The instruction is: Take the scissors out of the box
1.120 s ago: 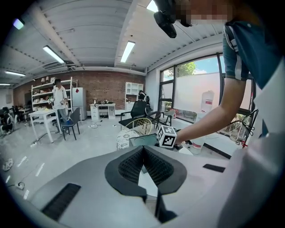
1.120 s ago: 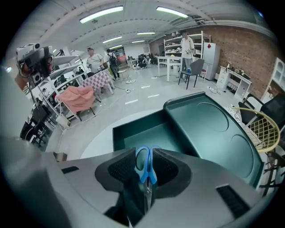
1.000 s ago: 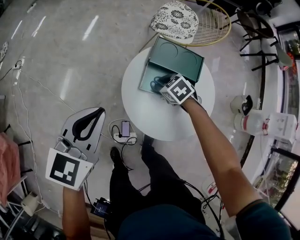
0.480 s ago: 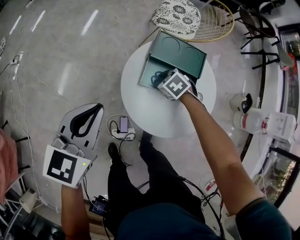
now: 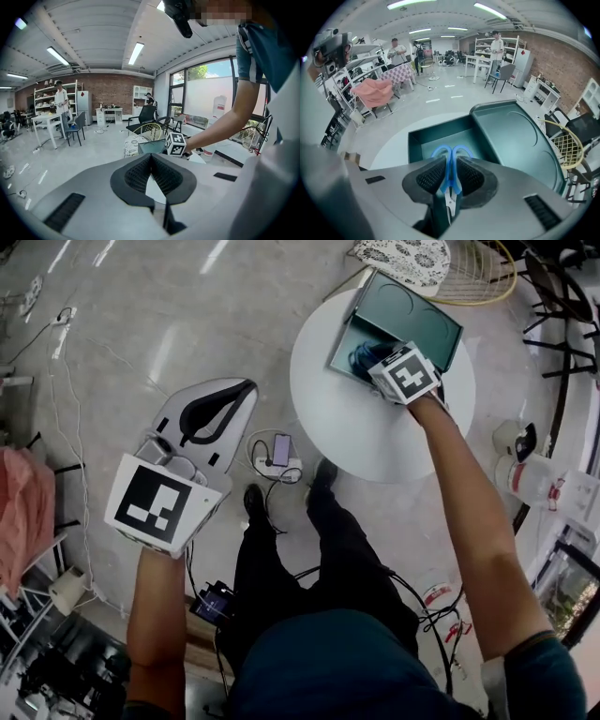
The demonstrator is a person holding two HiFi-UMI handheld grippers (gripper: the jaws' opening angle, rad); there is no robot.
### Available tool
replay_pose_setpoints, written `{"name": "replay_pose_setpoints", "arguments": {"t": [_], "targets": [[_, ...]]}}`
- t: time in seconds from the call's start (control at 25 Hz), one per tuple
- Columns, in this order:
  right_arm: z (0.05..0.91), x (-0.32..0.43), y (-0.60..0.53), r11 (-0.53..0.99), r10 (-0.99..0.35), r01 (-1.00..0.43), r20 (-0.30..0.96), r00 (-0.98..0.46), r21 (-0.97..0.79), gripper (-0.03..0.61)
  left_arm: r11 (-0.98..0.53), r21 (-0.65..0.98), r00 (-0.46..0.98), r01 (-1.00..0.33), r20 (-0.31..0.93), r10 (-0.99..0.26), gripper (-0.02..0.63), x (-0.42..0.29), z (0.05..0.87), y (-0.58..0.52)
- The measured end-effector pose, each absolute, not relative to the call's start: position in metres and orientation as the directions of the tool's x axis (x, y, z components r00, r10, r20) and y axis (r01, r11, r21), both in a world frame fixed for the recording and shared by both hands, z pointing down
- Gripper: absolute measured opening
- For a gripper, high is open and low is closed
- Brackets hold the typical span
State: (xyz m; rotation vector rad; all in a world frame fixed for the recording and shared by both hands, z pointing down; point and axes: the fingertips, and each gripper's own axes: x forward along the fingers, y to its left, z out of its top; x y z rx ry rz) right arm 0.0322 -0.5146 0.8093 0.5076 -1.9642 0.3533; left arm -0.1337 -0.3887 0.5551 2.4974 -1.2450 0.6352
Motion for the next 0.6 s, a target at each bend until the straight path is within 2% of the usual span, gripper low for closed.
{"name": "replay_pose_setpoints", "arguments": {"t": [0.6], "targets": [[0.677,0.023,-0.534,0.777,-0.443,-0.623,0.779,-0.444,0.087,0.095,-0.630,-0.008,0.566,-0.777,0.432,-0.703,0.018,-0.158,0.500,-0.392]]}}
